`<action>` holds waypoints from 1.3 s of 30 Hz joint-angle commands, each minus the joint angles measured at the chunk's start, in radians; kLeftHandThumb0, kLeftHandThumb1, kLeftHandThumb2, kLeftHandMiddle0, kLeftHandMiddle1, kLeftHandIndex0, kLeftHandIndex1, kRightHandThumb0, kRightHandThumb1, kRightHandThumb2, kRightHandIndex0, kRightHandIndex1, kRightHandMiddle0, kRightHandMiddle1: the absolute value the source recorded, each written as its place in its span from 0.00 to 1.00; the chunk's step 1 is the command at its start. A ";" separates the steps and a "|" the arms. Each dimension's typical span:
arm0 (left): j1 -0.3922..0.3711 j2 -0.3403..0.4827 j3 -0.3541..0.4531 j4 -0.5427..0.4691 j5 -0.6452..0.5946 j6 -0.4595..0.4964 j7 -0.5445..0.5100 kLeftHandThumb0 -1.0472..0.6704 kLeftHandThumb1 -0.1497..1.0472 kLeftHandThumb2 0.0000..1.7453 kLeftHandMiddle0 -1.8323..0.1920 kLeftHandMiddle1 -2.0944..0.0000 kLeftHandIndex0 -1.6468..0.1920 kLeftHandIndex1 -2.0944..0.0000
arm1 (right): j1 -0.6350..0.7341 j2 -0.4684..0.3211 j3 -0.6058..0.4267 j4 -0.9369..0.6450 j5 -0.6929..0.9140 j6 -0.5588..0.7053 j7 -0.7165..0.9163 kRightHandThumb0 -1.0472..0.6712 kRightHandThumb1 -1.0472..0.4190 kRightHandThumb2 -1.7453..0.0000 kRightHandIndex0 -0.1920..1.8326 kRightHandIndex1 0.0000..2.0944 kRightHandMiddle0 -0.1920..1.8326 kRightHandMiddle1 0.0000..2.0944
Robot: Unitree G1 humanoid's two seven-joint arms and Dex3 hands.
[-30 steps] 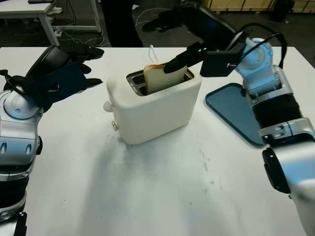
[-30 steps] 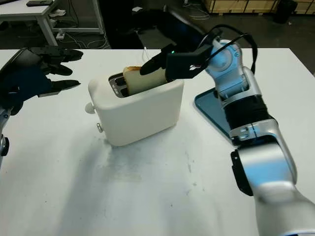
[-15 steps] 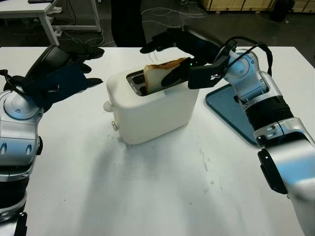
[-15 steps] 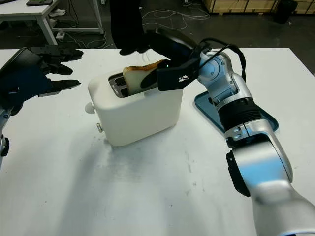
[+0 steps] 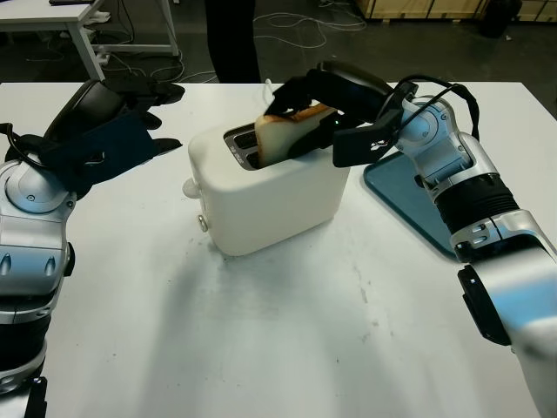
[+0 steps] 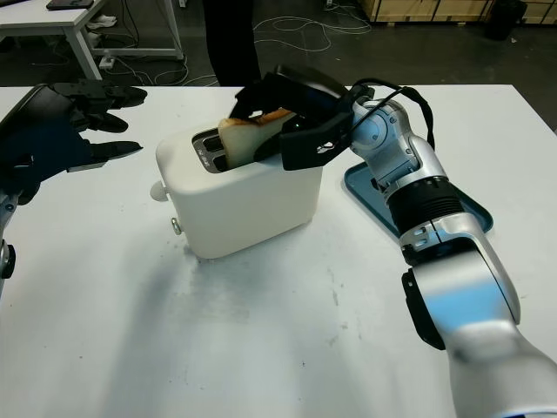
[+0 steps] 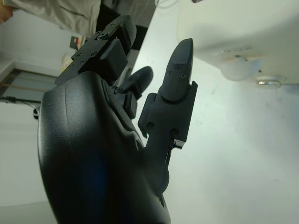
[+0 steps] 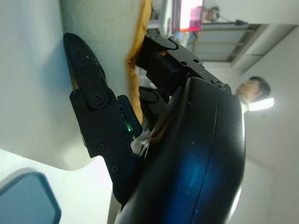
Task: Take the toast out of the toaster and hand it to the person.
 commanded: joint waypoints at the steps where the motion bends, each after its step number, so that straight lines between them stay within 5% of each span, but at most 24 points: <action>1: 0.003 0.007 -0.002 -0.009 0.015 -0.001 0.007 0.43 0.86 0.07 0.74 0.66 0.58 1.00 | 0.027 -0.010 0.007 -0.010 -0.004 0.009 0.014 0.36 0.23 1.00 0.61 0.63 0.56 0.56; 3: 0.003 0.015 -0.007 -0.009 0.020 -0.004 0.004 0.43 0.86 0.07 0.74 0.66 0.57 1.00 | 0.030 -0.015 0.012 -0.005 -0.019 -0.018 -0.011 0.33 0.22 1.00 0.65 0.78 0.56 0.76; 6: 0.005 0.014 -0.005 -0.006 0.023 -0.005 0.004 0.44 0.86 0.06 0.73 0.66 0.57 1.00 | 0.024 -0.028 0.030 0.004 -0.052 -0.056 -0.043 0.29 0.18 0.98 0.70 0.83 0.58 0.83; 17: 0.006 0.007 -0.003 -0.005 0.024 -0.004 -0.001 0.45 0.86 0.06 0.73 0.67 0.58 1.00 | -0.030 -0.033 -0.056 0.054 0.026 -0.148 -0.133 0.32 0.09 0.81 0.65 0.83 0.53 0.83; 31: 0.006 0.006 -0.006 -0.005 0.026 0.011 -0.001 0.44 0.87 0.05 0.73 0.68 0.58 1.00 | -0.258 -0.102 -0.432 0.311 0.397 0.007 -0.119 0.29 0.09 0.89 0.60 0.83 0.50 0.80; 39: -0.008 0.010 -0.023 0.014 0.030 0.001 -0.011 0.45 0.88 0.04 0.72 0.69 0.58 1.00 | -0.194 -0.117 -0.440 0.451 0.352 0.140 -0.323 0.41 0.09 0.84 0.56 0.83 0.45 0.83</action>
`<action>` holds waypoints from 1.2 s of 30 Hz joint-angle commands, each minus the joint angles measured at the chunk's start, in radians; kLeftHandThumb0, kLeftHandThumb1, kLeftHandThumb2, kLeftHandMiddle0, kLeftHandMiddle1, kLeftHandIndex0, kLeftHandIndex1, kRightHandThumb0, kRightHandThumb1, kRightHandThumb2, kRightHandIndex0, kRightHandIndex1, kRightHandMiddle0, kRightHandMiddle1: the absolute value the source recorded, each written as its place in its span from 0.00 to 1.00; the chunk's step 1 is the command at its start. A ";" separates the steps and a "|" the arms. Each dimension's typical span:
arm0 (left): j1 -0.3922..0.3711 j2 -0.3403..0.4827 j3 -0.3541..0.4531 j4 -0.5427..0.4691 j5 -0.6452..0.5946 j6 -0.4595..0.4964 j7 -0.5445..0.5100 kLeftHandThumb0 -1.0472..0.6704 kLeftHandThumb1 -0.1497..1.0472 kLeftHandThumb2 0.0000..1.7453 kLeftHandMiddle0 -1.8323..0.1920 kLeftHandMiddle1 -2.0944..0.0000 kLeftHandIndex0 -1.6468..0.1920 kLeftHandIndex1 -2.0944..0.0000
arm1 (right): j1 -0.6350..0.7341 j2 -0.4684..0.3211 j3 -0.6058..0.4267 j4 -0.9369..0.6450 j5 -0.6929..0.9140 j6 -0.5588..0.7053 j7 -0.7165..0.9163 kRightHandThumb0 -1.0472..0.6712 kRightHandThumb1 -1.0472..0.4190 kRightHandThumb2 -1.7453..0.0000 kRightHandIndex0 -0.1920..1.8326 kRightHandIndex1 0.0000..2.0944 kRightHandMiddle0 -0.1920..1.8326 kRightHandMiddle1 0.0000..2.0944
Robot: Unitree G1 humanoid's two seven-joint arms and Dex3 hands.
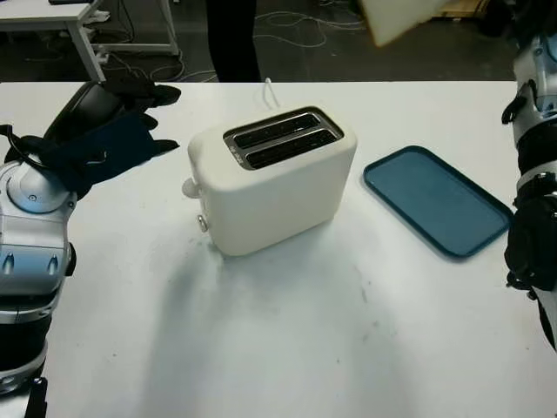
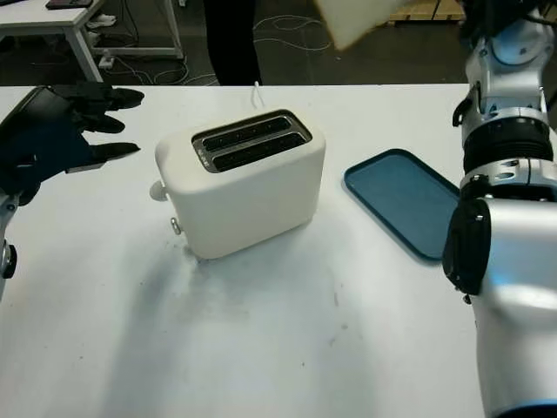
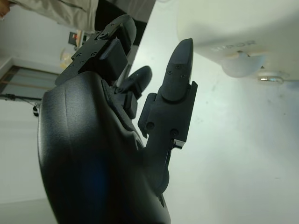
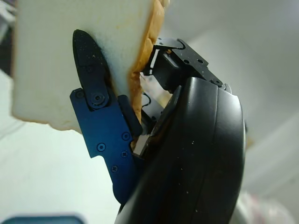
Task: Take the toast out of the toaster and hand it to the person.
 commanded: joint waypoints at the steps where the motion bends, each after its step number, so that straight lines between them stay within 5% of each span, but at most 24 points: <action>1: -0.010 0.010 -0.014 0.003 0.008 -0.008 -0.008 0.45 0.87 0.04 0.72 0.69 0.58 1.00 | 0.031 0.014 0.002 0.034 -0.013 0.050 -0.050 0.43 0.09 0.83 0.54 0.83 0.42 0.83; 6: -0.013 0.017 -0.020 -0.003 0.013 -0.002 -0.010 0.44 0.88 0.04 0.72 0.69 0.57 1.00 | 0.085 0.055 -0.014 0.077 -0.001 0.036 -0.120 0.48 0.09 0.81 0.54 0.83 0.41 0.83; 14: 0.004 0.007 -0.007 -0.008 0.007 -0.006 -0.001 0.44 0.89 0.04 0.72 0.69 0.58 1.00 | 0.121 0.108 -0.030 0.107 -0.003 0.103 -0.250 0.51 0.09 0.77 0.46 0.83 0.24 0.83; 36: 0.019 -0.004 0.001 -0.021 0.005 0.015 0.009 0.45 0.89 0.04 0.72 0.69 0.58 1.00 | 0.200 0.162 0.005 0.154 -0.088 0.137 -0.363 0.53 0.09 0.81 0.42 0.83 0.27 0.83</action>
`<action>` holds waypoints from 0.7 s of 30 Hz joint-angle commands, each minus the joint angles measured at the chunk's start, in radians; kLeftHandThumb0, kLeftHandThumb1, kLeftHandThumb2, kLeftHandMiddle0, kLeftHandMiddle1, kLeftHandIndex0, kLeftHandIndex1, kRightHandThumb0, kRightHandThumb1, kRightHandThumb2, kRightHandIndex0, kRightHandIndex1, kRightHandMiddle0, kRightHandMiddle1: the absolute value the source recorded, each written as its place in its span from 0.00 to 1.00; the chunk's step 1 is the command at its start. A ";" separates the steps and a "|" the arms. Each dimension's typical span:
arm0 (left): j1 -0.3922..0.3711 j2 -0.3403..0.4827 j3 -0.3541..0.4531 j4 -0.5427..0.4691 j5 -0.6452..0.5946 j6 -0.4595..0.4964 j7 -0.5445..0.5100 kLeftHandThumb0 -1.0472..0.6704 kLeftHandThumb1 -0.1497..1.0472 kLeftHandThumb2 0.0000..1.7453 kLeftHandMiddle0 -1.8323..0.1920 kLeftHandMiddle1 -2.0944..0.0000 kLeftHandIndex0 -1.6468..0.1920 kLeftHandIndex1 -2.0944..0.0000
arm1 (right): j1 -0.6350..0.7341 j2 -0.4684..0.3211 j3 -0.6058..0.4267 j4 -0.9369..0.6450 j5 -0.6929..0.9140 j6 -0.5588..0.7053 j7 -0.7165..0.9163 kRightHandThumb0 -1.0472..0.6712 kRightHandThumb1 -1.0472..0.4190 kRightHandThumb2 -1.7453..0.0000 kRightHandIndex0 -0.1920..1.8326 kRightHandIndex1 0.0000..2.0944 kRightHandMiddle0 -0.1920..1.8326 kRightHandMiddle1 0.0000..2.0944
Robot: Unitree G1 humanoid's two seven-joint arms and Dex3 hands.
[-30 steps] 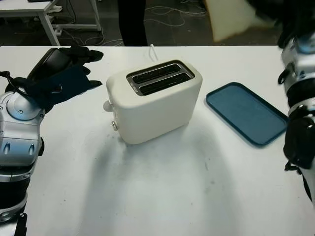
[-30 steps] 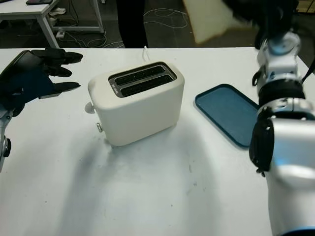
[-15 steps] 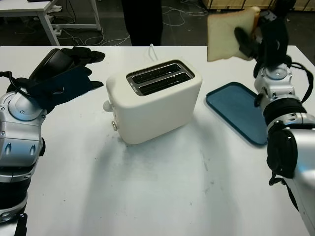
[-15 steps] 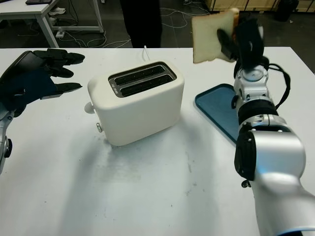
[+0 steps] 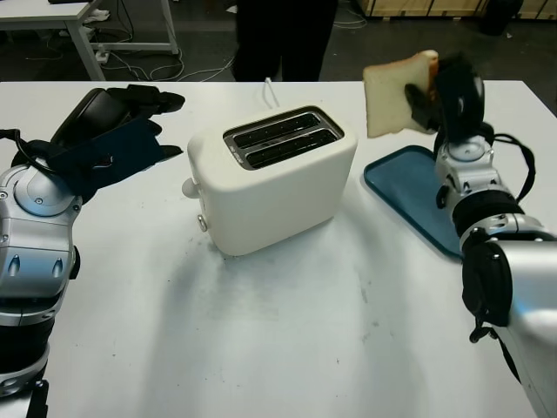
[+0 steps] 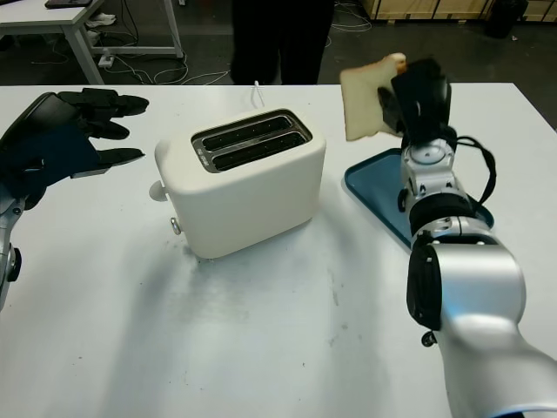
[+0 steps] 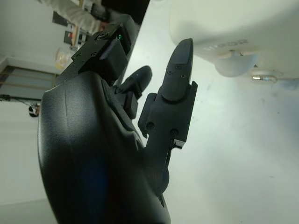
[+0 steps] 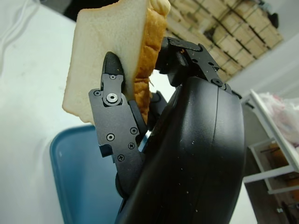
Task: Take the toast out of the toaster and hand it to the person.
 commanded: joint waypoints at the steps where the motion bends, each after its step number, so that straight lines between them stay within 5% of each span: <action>1: 0.008 0.002 0.010 -0.009 0.005 0.001 0.006 0.45 0.89 0.04 0.72 0.69 0.58 1.00 | 0.006 0.002 -0.003 -0.001 0.000 0.002 0.003 0.53 0.09 0.81 0.42 0.83 0.27 0.83; 21: 0.005 0.004 0.006 -0.013 0.008 0.009 0.005 0.45 0.89 0.03 0.72 0.69 0.58 1.00 | 0.002 -0.001 -0.017 -0.007 -0.005 -0.012 0.017 0.52 0.09 0.81 0.44 0.83 0.28 0.83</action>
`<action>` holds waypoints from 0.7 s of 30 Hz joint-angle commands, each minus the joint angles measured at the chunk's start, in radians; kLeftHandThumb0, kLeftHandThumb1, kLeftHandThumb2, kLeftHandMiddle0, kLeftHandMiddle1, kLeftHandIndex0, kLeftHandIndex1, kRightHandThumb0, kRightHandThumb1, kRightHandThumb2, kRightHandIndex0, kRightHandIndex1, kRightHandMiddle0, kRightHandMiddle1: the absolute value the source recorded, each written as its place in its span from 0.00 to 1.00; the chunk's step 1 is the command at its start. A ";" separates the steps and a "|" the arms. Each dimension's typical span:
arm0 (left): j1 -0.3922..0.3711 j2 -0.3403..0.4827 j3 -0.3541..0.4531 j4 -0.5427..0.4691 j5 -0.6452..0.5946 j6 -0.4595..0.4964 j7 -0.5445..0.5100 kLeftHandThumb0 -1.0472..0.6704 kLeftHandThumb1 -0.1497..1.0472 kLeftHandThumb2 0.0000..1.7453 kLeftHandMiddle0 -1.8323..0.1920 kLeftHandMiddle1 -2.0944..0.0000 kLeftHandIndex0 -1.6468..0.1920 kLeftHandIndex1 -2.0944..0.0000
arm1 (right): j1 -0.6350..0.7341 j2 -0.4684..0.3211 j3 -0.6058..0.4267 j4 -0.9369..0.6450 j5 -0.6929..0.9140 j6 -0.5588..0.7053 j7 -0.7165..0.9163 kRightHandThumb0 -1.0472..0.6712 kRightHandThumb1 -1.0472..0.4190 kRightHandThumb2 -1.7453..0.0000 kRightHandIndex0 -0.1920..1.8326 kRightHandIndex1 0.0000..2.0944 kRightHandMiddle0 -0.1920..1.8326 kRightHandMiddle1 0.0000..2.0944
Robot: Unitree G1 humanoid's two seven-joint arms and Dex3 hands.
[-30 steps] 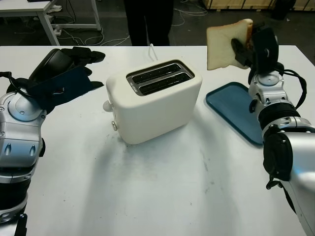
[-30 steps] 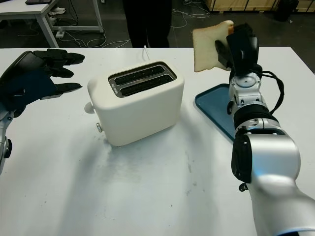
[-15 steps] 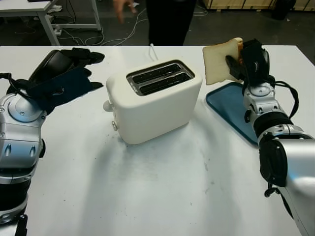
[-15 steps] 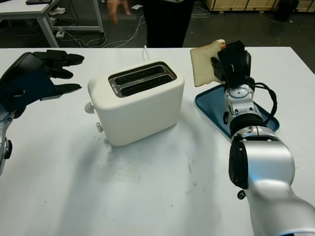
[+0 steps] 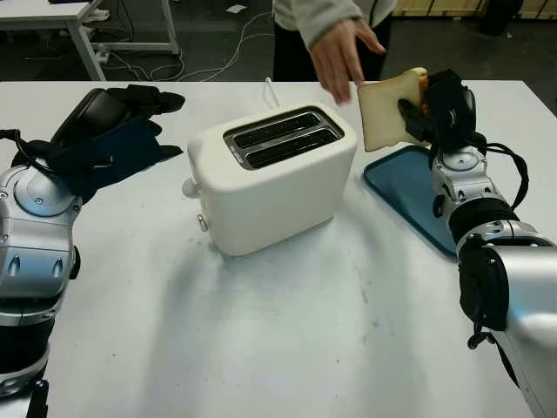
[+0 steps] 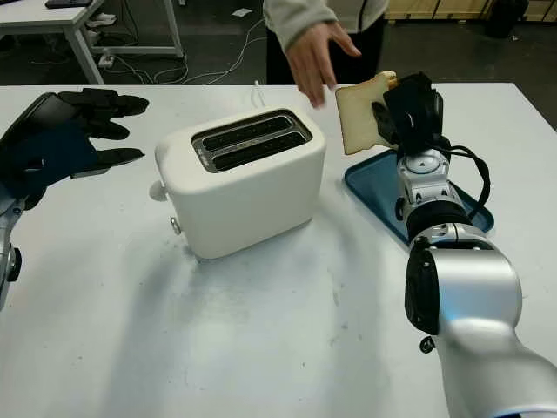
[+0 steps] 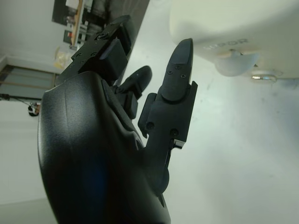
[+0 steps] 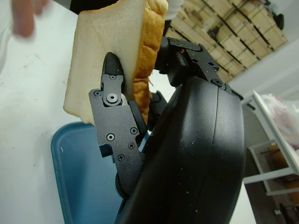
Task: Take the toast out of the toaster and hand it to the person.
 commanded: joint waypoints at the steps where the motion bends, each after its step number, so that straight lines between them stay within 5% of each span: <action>1: 0.007 0.004 0.007 -0.010 0.007 -0.005 0.006 0.45 0.89 0.03 0.72 0.69 0.58 1.00 | -0.002 0.002 -0.014 -0.008 0.017 -0.012 0.004 0.52 0.09 0.81 0.44 0.83 0.28 0.83; 21: -0.007 0.007 0.001 0.000 0.008 -0.012 0.002 0.45 0.89 0.03 0.72 0.69 0.58 1.00 | -0.006 0.000 -0.023 -0.012 0.017 -0.044 0.013 0.53 0.09 0.82 0.49 0.83 0.33 0.83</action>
